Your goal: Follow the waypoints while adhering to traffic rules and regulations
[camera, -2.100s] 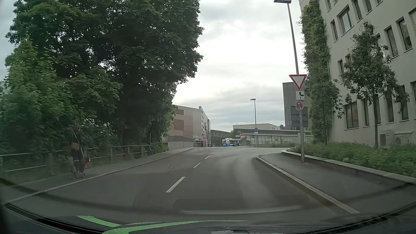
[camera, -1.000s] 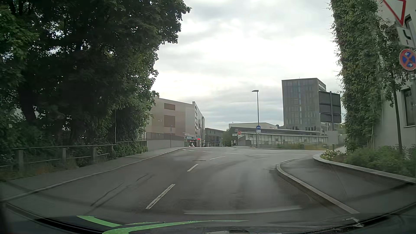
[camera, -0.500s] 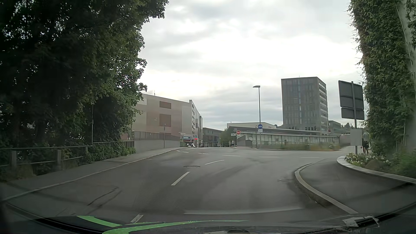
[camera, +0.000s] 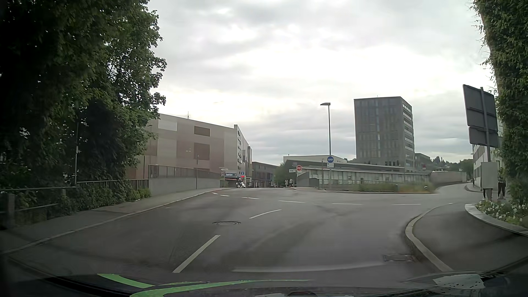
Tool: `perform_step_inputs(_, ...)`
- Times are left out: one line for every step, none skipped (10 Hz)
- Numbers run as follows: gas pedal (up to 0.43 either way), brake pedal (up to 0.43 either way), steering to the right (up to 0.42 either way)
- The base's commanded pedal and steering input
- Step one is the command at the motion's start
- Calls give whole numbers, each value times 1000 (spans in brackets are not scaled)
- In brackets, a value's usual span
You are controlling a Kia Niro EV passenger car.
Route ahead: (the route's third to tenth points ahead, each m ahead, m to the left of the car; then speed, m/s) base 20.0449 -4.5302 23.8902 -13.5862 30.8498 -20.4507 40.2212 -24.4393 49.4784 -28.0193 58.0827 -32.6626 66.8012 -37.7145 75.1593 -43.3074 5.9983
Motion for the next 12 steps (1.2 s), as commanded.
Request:
perform_step_inputs(0, 0, 47)
perform_step_inputs(0, 0, 59)
perform_step_inputs(39, 0, 77)
perform_step_inputs(87, 0, 89)
perform_step_inputs(150, 0, 107)
perform_step_inputs(157, 0, 122)
perform_step_inputs(209, 0, 139)
perform_step_inputs(220, 0, 155)
perform_step_inputs(220, 0, 173)
perform_step_inputs(220, 0, 189)
perform_step_inputs(220, 0, 204)
perform_step_inputs(220, 0, 215)
